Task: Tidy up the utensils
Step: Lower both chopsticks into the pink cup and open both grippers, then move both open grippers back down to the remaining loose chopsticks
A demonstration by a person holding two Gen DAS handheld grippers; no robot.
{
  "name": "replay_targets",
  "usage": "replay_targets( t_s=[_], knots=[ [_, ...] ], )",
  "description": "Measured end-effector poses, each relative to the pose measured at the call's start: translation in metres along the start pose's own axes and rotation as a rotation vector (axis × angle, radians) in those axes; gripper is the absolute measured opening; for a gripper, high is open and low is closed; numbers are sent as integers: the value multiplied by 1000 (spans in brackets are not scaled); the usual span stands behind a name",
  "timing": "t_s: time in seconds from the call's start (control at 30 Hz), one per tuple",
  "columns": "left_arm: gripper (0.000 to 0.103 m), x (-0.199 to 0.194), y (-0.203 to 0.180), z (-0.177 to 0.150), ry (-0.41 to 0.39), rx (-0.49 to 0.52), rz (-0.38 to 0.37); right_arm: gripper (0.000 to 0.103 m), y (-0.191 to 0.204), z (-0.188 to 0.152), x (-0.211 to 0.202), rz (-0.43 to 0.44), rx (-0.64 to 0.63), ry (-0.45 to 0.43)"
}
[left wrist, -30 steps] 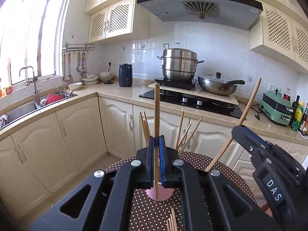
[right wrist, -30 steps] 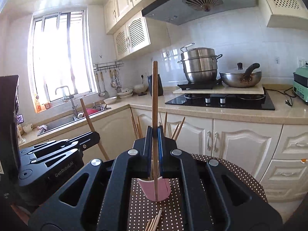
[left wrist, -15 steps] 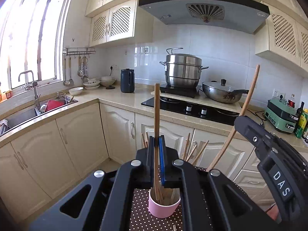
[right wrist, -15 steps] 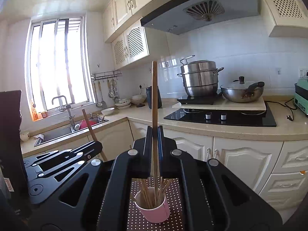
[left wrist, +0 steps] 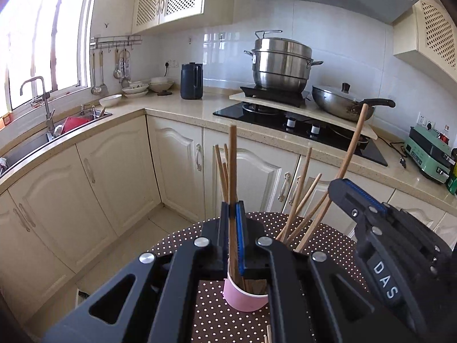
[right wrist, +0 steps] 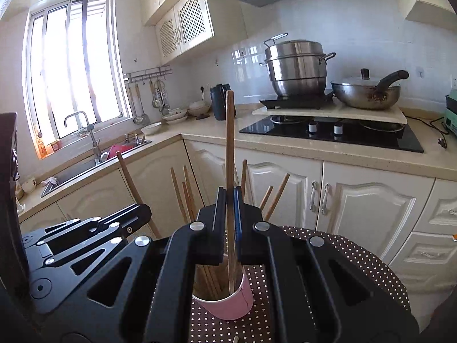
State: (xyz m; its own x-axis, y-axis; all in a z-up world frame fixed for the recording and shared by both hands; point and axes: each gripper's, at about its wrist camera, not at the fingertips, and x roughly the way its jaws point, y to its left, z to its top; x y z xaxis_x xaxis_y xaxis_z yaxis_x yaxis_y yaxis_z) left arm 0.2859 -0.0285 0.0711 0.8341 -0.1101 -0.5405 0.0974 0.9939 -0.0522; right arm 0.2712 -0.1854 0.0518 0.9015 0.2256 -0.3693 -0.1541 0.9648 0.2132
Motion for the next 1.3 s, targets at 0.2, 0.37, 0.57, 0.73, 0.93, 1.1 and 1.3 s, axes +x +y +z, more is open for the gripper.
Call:
replay_targets(
  t_s=[0.2, 0.37, 0.57, 0.73, 0.93, 1.1, 1.3],
  knots=[
    [6, 25, 2, -19, 56, 4, 5, 6, -10, -21, 29, -19, 16, 96],
    [6, 27, 1, -23, 35, 29, 17, 7, -14, -34, 43, -15, 13, 167],
    [27, 40, 11, -33, 100, -6, 38, 8, -23, -46, 45, 5, 55, 234],
    [30, 47, 19, -47, 162, -12, 54, 78, -30, -56, 36, -10, 69, 241],
    [36, 31, 22, -63, 136, -15, 25, 78, -34, -61, 15, -6, 63, 213],
    [42, 6, 17, -70, 97, 9, 54, 82, -33, -68, 0, -29, 50, 221],
    [47, -26, 2, -84, 69, 80, 69, 84, -30, -77, -26, -41, 46, 208]
  ],
)
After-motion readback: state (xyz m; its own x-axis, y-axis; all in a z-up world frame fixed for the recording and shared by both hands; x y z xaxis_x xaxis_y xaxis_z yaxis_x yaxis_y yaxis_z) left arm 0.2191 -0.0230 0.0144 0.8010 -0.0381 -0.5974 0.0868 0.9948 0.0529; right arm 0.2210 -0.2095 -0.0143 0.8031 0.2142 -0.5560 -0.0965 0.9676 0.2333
